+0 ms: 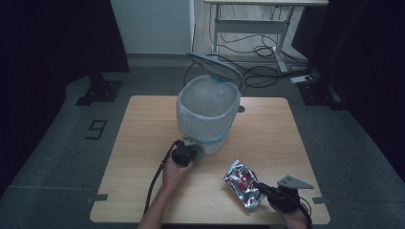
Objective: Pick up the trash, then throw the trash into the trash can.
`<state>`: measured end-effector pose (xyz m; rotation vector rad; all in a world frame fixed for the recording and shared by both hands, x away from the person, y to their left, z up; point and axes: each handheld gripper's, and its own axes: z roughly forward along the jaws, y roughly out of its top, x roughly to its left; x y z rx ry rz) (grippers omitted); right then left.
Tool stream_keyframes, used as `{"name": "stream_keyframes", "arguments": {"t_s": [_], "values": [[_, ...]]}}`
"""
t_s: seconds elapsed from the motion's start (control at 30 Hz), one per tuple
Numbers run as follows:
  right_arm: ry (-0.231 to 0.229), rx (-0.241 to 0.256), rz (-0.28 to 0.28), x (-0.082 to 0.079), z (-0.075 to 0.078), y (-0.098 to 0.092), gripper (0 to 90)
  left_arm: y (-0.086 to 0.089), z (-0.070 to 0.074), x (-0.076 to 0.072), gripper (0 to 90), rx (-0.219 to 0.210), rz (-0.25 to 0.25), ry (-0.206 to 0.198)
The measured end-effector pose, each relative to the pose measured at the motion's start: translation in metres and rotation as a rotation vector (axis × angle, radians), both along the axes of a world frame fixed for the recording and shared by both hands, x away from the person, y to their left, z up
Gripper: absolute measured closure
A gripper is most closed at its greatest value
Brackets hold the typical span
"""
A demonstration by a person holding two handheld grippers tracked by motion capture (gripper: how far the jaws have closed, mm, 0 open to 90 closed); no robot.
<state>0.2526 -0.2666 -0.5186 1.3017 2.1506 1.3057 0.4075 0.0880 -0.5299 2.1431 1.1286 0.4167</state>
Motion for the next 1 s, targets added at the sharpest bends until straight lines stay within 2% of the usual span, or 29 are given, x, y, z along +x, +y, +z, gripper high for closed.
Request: {"name": "stream_keyframes", "arguments": {"t_s": [0.47, 0.73, 1.0], "values": [[-0.042, 0.018, -0.013, 0.004, 0.006, 0.0, 86.6, 0.002, 0.0, 0.001, 90.0, -0.012, -0.007, 0.005], [-0.074, 0.041, -0.021, 0.009, 0.018, -0.002, 86.7, 0.004, 0.001, 0.004, 90.0, -0.026, -0.019, 0.032], [-0.102, 0.051, -0.007, 0.013, 0.035, 0.002, 86.6, 0.004, 0.0, 0.004, 90.0, -0.028, -0.022, 0.028]]}}
